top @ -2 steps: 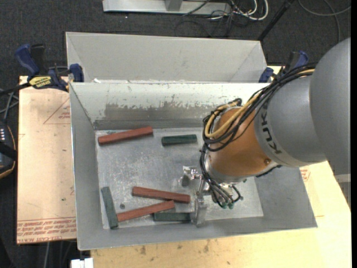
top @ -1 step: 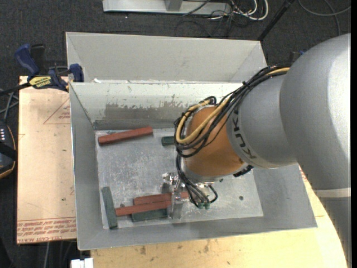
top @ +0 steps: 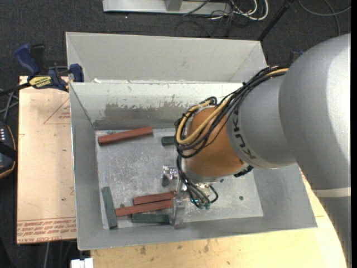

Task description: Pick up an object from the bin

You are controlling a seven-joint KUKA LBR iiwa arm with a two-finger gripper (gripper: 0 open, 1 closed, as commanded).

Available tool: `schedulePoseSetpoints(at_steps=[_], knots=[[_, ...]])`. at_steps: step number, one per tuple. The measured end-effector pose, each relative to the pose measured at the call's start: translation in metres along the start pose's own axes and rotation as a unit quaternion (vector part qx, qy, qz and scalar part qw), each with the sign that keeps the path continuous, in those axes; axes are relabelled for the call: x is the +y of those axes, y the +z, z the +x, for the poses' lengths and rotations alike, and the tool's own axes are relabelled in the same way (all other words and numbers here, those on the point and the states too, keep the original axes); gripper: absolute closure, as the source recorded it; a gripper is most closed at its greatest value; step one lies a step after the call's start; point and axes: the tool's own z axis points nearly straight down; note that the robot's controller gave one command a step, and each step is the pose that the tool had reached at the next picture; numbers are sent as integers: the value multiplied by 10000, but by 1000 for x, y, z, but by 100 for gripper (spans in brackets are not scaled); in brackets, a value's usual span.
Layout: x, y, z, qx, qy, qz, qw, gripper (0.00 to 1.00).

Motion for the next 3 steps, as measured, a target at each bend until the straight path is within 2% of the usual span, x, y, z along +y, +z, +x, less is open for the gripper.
schedulePoseSetpoints(at_steps=[1,2,3], knots=[[0,-3,-1,10,-2,0,10000,100],[0,-3,-1,10,0,0,10000,100],[1,-137,-2,9,-162,6,9999,100]])
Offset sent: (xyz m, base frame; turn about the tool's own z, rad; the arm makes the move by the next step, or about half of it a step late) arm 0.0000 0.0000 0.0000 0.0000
